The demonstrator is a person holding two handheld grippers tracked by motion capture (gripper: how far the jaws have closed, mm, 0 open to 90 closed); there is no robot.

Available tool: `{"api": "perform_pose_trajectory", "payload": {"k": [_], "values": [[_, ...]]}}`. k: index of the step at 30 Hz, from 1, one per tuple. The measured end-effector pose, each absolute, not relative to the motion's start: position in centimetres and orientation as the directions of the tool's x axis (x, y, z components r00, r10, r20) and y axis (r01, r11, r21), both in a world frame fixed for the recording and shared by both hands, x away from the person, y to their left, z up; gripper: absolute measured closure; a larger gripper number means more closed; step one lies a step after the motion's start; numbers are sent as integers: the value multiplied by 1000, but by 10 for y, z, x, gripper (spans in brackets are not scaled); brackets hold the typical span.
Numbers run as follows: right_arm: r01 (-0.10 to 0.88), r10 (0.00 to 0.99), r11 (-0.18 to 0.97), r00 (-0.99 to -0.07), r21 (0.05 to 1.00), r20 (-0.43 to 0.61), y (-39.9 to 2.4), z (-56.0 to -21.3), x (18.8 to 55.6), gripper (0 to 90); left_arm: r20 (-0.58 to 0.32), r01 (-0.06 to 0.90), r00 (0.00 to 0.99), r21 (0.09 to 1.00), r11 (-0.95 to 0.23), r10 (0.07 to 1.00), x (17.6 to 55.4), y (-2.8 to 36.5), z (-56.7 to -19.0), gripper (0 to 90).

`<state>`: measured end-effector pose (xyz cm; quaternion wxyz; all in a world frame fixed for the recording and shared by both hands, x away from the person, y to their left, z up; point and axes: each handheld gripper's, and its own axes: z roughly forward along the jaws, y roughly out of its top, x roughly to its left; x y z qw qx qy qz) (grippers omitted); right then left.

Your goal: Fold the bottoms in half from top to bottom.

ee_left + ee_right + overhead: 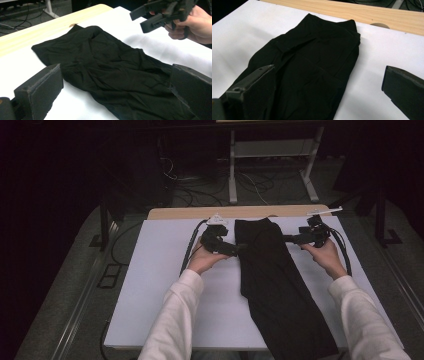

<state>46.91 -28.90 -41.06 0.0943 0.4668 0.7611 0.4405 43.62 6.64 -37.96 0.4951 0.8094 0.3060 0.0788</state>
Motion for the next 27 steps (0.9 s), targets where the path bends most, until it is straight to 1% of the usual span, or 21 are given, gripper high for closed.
{"api": "perform_pose_trajectory", "payload": {"k": [15,21,27], "values": [[665,808,156,-512,730,293,-291,-423,481,0,-258,504,736,826,-252,626,464,72,-407,0],[704,811,163,-495,691,312,-288,-427,493,0,-300,541,702,814,-211,646,477,76,-416,0],[714,812,166,-491,681,316,-284,-428,498,0,-328,571,682,797,-195,654,487,76,-424,0]]}}
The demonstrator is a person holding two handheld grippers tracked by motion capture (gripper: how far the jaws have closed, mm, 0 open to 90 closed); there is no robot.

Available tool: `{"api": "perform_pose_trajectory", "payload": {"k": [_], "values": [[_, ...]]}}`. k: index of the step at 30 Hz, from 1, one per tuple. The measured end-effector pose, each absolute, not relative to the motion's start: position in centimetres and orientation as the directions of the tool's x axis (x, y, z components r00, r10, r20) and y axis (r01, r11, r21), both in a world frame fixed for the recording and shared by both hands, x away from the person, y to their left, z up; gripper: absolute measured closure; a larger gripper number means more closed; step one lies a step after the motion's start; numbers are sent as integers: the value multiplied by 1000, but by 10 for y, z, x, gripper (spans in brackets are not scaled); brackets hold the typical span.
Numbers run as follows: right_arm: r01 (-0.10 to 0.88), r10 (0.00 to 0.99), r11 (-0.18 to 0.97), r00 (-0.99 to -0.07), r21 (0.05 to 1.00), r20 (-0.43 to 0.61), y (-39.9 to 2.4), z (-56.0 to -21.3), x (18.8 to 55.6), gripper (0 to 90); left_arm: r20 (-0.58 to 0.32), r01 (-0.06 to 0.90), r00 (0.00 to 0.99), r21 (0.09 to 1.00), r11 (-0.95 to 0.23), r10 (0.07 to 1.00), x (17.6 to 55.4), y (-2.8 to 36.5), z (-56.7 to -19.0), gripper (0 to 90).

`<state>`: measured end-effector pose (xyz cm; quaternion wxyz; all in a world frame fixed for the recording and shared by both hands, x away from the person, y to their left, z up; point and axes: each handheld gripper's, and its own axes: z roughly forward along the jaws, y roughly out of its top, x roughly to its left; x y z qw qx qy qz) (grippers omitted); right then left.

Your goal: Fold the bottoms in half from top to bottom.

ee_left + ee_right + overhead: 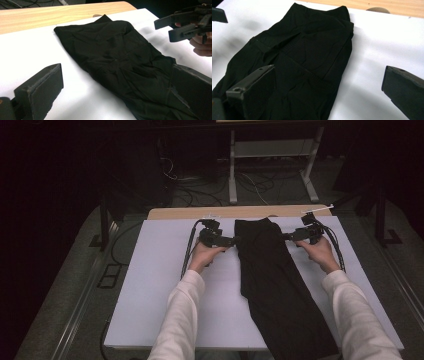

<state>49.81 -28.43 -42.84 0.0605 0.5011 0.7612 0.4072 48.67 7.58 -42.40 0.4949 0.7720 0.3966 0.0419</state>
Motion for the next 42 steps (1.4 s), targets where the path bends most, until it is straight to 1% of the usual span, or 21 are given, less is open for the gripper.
{"api": "perform_pose_trajectory", "payload": {"k": [7,9,10,11,15,20,22,25,27,28,30,31,34,39,41,42], "values": [[745,818,177,-475,643,325,-282,-430,502,0,-362,604,659,778,-176,659,497,69,-432,0],[751,815,174,-473,637,335,-284,-430,503,57,-389,619,644,771,-150,659,499,69,-435,0],[752,812,166,-472,638,344,-285,-430,503,71,-397,625,638,768,-142,660,499,69,-436,0],[758,804,154,-469,634,365,-286,-431,504,108,-397,629,633,764,-143,664,500,68,-438,0],[772,802,159,-464,615,376,-286,-431,506,137,-402,647,626,746,-157,668,501,66,-445,4],[792,800,175,-460,585,384,-283,-435,507,164,-424,663,625,731,-159,655,502,63,-451,74],[797,796,178,-462,578,392,-284,-438,507,187,-443,673,621,725,-150,647,502,63,-453,86],[804,784,163,-457,571,420,-285,-440,508,231,-463,683,617,717,-141,636,503,61,-456,139],[805,779,162,-459,570,427,-285,-441,509,248,-469,686,616,714,-138,632,503,61,-457,146],[810,772,156,-457,565,442,-286,-442,510,288,-475,690,616,710,-140,628,503,60,-458,161],[812,772,156,-456,563,443,-286,-443,510,297,-478,692,616,708,-141,626,503,58,-459,169],[817,769,156,-453,555,450,-286,-445,510,348,-486,694,617,706,-137,619,503,57,-460,187],[824,759,152,-452,546,469,-287,-448,511,396,-493,695,618,707,-131,613,503,57,-461,224],[825,753,148,-451,545,479,-287,-450,512,423,-504,699,616,704,-125,606,503,57,-462,231],[822,756,143,-450,551,476,-287,-451,513,434,-510,702,615,702,-123,601,503,57,-463,252],[813,759,144,-457,563,465,-286,-452,513,453,-515,705,613,700,-118,599,503,57,-463,262]]}}
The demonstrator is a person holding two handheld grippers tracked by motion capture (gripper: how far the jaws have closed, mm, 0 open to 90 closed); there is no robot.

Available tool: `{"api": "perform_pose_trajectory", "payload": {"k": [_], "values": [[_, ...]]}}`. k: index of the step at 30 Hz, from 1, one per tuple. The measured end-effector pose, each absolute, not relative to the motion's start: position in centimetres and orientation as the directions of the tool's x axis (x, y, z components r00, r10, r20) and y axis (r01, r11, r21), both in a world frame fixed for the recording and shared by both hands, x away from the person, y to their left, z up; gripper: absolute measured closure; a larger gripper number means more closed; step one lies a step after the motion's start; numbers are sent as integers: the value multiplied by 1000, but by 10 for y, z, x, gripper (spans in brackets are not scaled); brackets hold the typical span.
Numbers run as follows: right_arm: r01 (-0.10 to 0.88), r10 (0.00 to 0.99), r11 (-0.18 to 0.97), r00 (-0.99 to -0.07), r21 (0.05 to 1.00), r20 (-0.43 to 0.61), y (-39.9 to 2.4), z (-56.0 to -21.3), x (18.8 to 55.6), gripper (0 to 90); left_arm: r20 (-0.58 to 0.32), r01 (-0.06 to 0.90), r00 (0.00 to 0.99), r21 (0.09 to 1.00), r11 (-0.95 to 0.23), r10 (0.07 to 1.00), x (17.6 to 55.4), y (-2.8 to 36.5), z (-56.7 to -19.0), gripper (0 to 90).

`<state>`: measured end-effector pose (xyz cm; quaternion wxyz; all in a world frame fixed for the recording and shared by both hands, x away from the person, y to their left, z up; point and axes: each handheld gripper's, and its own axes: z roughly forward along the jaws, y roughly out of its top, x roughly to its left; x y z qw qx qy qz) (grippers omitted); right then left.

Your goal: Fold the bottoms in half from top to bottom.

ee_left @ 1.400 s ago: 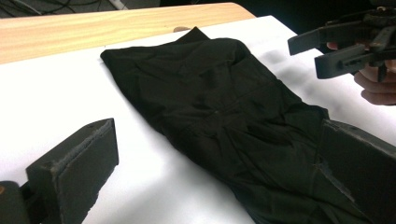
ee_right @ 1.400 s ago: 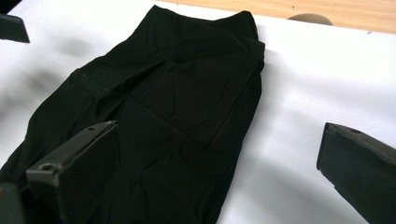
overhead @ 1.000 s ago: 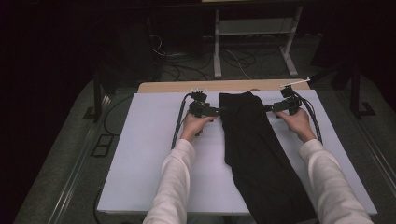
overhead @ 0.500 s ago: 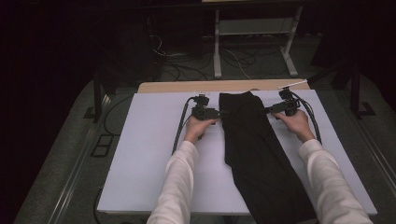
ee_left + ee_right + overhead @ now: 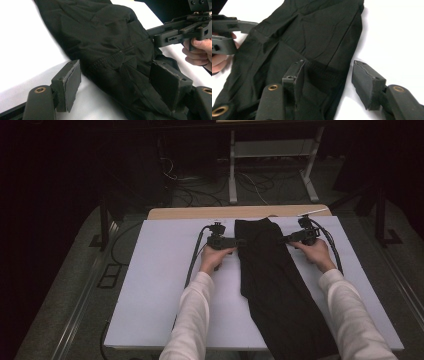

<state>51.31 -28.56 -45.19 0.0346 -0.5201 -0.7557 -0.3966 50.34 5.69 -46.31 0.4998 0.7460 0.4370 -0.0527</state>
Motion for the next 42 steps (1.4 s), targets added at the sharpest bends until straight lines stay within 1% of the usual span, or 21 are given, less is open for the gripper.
{"api": "perform_pose_trajectory", "payload": {"k": [4,5,6,7,8,9,10,11,12,13,14,16,17,18,19,21,24,27,35,38,42], "values": [[807,757,148,-465,572,460,-282,-453,513,476,-521,709,612,695,-121,595,503,55,-465,289],[799,777,173,-470,575,420,-278,-451,512,537,-515,708,613,695,-127,598,503,54,-466,323],[799,777,173,-470,575,420,-278,-451,512,537,-513,709,611,693,-129,602,503,53,-466,323],[799,795,182,-462,573,394,-276,-450,511,611,-507,709,610,692,-134,609,503,53,-466,385],[799,795,182,-462,573,394,-276,-450,511,611,-506,710,607,692,-133,613,503,52,-467,385],[799,801,184,-460,573,383,-274,-450,511,642,-507,714,603,687,-133,616,503,52,-467,422],[808,804,171,-445,564,395,-274,-451,511,725,-506,718,599,683,-135,621,502,51,-467,503],[808,804,171,-445,564,395,-274,-451,511,725,-506,718,599,683,-135,621,502,51,-467,533],[813,807,167,-438,558,397,-274,-451,511,772,-509,722,597,679,-137,620,502,50,-467,533],[815,810,166,-434,556,394,-274,-452,511,823,-512,726,595,673,-141,620,502,49,-468,614],[818,810,156,-427,554,401,-274,-452,511,838,-509,727,594,671,-145,623,502,49,-468,614],[825,806,121,-406,553,430,-276,-454,510,851,-515,735,587,663,-145,624,501,48,-469,689],[829,795,87,-392,553,463,-279,-455,509,856,-518,740,583,657,-146,626,501,47,-469,757],[829,795,87,-392,553,463,-279,-455,509,856,-518,742,581,655,-145,628,501,47,-470,757],[825,774,43,-384,563,503,-284,-455,508,858,-515,742,580,654,-148,631,501,47,-470,817],[824,743,-20,-367,567,560,-291,-453,506,860,-513,739,578,659,-140,635,500,48,-469,854],[817,701,-67,-371,573,609,-299,-448,503,861,-531,744,574,656,-126,623,499,50,-468,863],[812,689,-75,-378,579,619,-301,-444,501,861,-540,739,580,663,-116,610,497,50,-466,867],[778,679,-61,-426,625,598,-299,-429,487,862,-563,719,612,689,-94,556,486,53,-456,869],[754,703,-45,-442,655,557,-297,-422,477,862,-555,711,617,696,-95,558,480,54,-452,869],[732,693,-39,-471,680,546,-298,-413,462,862,-539,692,642,714,-109,545,472,52,-443,868]]}}
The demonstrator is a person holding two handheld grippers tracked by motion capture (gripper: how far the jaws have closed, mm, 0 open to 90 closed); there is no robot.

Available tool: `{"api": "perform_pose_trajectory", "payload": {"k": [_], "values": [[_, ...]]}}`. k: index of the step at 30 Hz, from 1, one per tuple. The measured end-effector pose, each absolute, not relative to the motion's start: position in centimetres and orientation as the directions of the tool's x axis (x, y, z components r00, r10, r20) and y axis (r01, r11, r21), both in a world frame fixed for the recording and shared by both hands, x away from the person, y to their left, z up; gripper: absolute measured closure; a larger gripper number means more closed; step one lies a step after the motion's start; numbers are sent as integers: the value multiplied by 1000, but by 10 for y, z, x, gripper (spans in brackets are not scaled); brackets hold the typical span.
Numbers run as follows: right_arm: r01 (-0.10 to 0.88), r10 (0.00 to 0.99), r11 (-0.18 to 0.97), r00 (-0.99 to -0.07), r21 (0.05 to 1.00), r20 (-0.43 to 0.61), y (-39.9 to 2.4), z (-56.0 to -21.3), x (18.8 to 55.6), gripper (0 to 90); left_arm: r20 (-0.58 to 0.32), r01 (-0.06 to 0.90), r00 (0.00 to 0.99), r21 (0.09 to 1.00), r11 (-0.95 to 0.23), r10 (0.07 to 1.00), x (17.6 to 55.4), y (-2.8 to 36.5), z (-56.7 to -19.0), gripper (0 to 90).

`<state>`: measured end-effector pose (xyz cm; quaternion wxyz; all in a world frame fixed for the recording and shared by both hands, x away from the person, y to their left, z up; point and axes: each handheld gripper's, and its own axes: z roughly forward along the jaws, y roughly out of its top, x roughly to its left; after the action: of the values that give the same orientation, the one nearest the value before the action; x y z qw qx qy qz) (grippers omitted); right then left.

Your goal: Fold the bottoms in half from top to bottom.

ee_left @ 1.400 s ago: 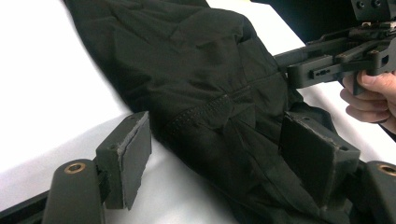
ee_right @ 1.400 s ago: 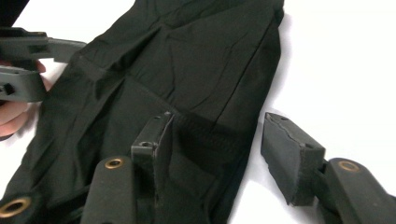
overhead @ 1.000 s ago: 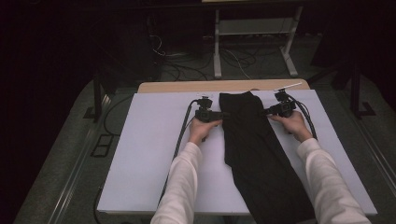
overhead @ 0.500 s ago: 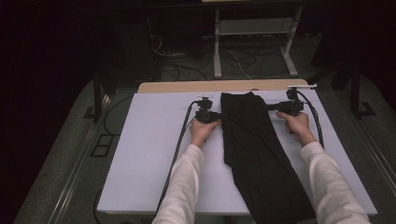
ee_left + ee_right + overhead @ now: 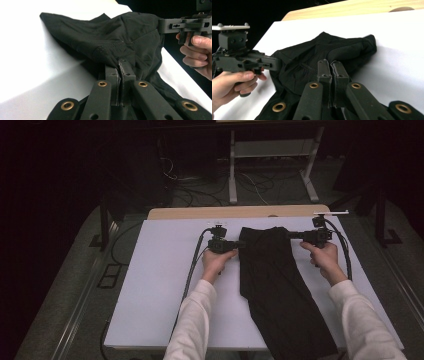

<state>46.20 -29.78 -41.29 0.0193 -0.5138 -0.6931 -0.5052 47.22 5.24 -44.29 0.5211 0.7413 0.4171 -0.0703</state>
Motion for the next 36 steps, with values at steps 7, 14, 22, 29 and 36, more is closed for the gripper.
{"api": "perform_pose_trajectory", "payload": {"k": [7,14,22,29,36], "values": [[712,689,-38,-489,701,535,-303,-407,447,862,-535,675,663,730,-108,524,463,49,-431,868],[693,703,-18,-504,721,502,-309,-409,429,862,-511,647,706,748,-152,489,449,41,-421,869],[693,691,-45,-499,720,523,-318,-412,414,861,-499,627,728,763,-160,470,427,41,-414,869],[685,676,-82,-495,724,545,-324,-411,399,861,-504,622,729,770,-143,463,411,44,-412,869],[677,670,-75,-509,732,540,-326,-411,389,861,-509,618,735,775,-133,447,401,43,-414,869]]}}
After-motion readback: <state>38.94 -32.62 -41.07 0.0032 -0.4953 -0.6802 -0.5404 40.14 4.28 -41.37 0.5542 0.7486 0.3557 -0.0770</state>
